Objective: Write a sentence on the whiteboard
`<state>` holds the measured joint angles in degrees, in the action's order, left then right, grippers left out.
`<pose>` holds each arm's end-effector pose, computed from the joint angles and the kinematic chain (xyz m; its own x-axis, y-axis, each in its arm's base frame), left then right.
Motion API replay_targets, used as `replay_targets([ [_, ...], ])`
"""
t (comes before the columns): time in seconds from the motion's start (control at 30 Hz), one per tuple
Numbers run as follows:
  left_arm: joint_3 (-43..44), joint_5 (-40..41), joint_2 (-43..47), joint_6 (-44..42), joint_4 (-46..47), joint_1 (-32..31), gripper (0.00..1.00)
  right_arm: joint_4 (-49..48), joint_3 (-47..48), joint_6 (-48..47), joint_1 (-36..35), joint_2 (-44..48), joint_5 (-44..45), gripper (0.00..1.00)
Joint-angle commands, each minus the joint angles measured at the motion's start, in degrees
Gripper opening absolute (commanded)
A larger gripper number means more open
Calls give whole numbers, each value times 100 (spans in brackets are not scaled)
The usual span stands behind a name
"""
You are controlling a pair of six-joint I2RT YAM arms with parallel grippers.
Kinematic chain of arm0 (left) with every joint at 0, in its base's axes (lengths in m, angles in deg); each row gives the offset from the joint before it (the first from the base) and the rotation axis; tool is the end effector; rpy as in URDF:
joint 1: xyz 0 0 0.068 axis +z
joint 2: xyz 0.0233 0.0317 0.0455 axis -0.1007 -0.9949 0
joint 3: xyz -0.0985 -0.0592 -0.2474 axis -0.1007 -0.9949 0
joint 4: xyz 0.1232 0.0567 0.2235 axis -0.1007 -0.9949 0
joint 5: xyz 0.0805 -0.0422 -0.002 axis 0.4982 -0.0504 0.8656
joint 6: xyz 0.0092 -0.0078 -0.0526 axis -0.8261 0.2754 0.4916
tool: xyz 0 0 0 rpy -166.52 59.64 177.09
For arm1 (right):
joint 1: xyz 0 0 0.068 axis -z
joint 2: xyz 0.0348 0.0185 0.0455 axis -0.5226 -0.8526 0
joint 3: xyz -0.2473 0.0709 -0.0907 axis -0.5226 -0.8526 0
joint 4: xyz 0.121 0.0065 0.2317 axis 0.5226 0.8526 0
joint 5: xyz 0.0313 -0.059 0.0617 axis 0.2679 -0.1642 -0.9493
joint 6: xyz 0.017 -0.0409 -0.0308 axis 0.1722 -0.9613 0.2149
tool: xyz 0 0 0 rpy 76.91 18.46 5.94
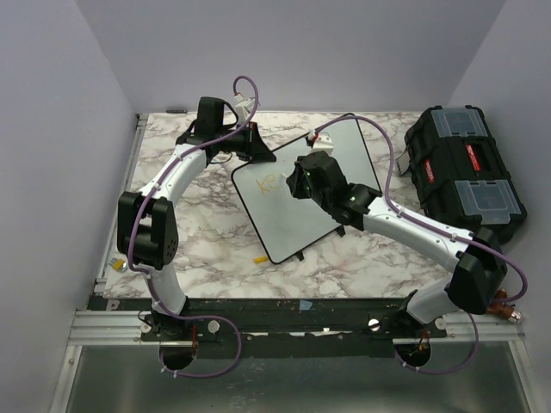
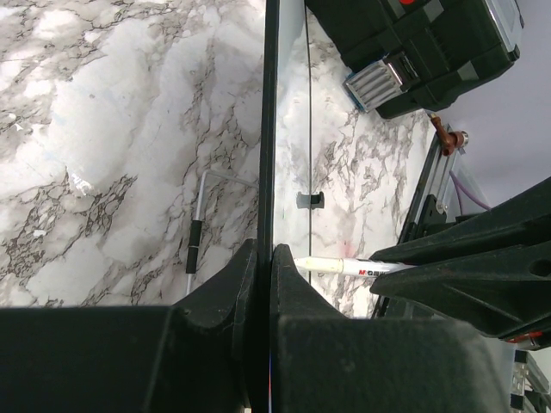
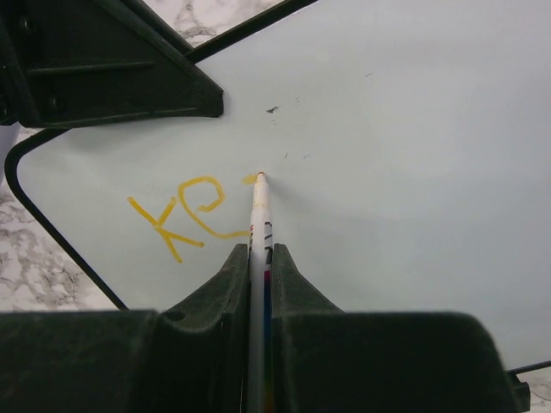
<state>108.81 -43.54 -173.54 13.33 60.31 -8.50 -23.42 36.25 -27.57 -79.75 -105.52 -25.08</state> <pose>0.3937 -0.1301 0.3058 -0.7331 0.0336 -0.6793 0.6273 0.4191 -0.6564 0.2402 0.2492 0.3158 -0.5031 0.1322 -0.8540 -0.2568 0.9207 0.2938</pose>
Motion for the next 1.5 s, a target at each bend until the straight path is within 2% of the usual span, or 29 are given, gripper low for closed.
replay_targets([
  [0.0,43,58,-4,-496,118,-92,0,295,36,-104,90,-162,95,1],
  [0.5,37,47,-7,-505,121,-92,0,274,404,-128,105,-387,-155,1],
  [1.07,81,48,-21,-505,127,-93,0,305,36,-170,101,-291,-874,1],
  [1.47,62,32,21,-514,132,-101,0,447,-339,-20,99,-102,-733,1],
])
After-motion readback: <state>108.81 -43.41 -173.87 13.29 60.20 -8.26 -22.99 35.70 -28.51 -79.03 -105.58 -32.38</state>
